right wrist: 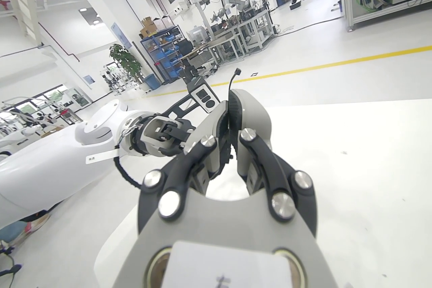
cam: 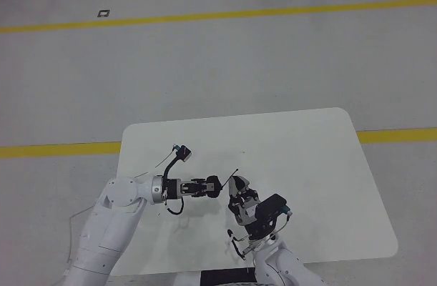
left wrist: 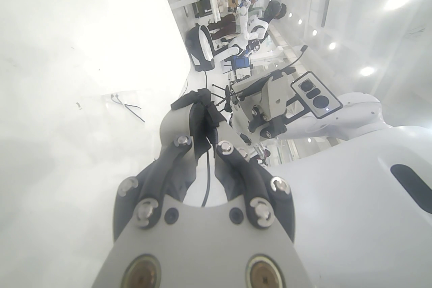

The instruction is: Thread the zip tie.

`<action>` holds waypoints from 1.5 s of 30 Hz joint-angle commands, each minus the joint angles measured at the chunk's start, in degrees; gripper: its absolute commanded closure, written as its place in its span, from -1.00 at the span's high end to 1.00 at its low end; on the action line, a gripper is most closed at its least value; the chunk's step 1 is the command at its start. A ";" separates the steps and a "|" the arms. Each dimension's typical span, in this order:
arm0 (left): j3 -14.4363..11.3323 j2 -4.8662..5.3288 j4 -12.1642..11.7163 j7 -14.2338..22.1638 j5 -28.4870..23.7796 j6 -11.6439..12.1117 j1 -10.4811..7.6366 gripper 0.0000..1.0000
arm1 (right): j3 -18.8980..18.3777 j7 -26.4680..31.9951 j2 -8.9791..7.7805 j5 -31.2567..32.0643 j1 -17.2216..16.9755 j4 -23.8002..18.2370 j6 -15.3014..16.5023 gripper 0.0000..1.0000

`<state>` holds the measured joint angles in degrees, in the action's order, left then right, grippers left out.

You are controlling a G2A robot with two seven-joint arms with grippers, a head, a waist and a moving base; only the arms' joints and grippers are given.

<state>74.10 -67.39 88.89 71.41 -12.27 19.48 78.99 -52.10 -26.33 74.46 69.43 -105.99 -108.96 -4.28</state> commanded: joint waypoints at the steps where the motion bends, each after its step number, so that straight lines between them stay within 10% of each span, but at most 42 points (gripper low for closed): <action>1: 0.00 0.00 0.00 0.00 0.00 0.00 0.00 -1.00 | -0.02 0.07 0.00 0.03 -0.03 -0.01 -0.01 -1.00; 45: 0.00 0.00 0.00 0.00 0.00 0.00 0.00 -1.00 | 0.64 1.06 0.29 -3.74 -0.15 0.08 2.42 -1.00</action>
<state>74.10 -67.39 88.89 71.41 -12.27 19.48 78.99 -51.48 -25.33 74.76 65.73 -106.12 -108.86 -1.92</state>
